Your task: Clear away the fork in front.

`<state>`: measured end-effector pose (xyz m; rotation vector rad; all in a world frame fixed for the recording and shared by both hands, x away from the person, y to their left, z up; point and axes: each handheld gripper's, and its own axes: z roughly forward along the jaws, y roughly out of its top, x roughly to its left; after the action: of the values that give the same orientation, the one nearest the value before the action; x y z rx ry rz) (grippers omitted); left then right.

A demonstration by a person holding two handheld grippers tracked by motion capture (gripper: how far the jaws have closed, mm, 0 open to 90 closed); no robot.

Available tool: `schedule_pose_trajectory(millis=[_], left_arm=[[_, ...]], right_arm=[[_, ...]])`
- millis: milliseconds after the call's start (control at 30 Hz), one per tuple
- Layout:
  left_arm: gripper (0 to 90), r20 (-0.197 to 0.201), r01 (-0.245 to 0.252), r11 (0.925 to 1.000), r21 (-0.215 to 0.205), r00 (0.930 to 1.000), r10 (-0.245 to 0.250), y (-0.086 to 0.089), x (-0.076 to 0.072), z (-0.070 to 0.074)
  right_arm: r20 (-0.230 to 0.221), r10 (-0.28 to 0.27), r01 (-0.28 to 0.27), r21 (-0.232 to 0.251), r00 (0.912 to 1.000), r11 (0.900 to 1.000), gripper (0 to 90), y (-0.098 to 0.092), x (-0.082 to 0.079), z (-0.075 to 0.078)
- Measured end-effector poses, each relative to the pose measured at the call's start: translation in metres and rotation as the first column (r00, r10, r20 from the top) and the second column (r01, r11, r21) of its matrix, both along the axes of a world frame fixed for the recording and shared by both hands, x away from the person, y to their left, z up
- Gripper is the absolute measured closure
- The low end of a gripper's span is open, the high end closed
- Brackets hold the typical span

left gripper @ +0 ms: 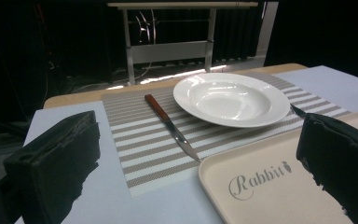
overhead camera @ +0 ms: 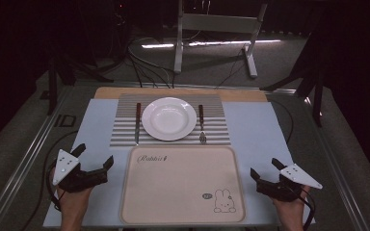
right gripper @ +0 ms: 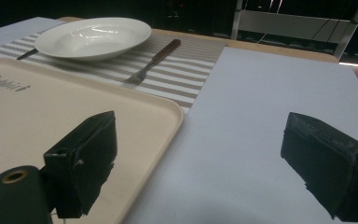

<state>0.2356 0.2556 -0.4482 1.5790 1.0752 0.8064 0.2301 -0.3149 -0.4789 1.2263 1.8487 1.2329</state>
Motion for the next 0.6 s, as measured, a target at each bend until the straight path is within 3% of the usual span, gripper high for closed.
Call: schedule_pose_trajectory(millis=[600], left_arm=[[0.1,0.016,-0.060,0.9972,0.044,0.9981,0.060,-0.0006,0.0006,-0.0023]], right_arm=[[-0.006,-0.013,0.013,0.008,0.9999,1.000,10.6,0.0059,0.0016,0.0014]])
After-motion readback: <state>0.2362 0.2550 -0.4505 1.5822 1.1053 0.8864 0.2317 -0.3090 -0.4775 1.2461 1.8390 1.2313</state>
